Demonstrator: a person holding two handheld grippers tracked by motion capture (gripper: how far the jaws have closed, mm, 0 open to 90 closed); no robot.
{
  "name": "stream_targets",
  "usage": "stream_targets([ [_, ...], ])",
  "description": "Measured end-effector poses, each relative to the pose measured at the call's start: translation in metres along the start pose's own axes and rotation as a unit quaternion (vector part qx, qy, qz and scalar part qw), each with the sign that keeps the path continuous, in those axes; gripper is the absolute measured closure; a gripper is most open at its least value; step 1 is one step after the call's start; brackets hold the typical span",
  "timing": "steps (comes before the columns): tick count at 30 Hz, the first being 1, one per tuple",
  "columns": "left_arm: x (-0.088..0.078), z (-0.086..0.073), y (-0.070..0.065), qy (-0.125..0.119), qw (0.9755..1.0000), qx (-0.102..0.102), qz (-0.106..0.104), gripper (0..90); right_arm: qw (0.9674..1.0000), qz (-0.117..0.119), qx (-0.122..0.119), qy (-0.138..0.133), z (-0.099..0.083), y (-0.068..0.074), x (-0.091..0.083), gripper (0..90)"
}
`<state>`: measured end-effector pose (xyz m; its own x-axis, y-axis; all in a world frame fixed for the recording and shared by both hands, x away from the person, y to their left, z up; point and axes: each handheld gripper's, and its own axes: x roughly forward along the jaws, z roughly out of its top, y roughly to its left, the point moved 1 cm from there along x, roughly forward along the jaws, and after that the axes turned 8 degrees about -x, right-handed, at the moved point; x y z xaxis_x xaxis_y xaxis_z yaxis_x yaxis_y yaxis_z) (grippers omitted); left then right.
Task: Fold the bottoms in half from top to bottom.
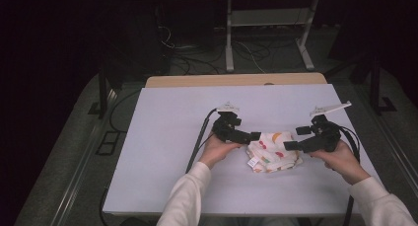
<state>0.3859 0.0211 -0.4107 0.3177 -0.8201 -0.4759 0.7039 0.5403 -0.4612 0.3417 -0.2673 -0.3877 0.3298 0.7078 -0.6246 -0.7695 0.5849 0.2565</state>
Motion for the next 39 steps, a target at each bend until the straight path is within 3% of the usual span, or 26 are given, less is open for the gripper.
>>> stream_targets([
  [12,0.001,0.008,0.007,0.003,1.0,0.001,0.009,0.0,0.9998,-0.018,0.002,-0.013,0.006,-0.023,0.003,0.0],
  [23,0.013,0.002,0.016,0.026,0.9995,-0.002,0.016,0.0,0.9996,-0.027,0.011,-0.003,0.001,-0.044,0.017,0.0],
  [39,0.03,-0.007,0.024,0.05,0.9986,-0.014,0.006,0.0,0.9992,-0.035,0.014,0.011,-0.009,-0.065,0.035,0.9],
])
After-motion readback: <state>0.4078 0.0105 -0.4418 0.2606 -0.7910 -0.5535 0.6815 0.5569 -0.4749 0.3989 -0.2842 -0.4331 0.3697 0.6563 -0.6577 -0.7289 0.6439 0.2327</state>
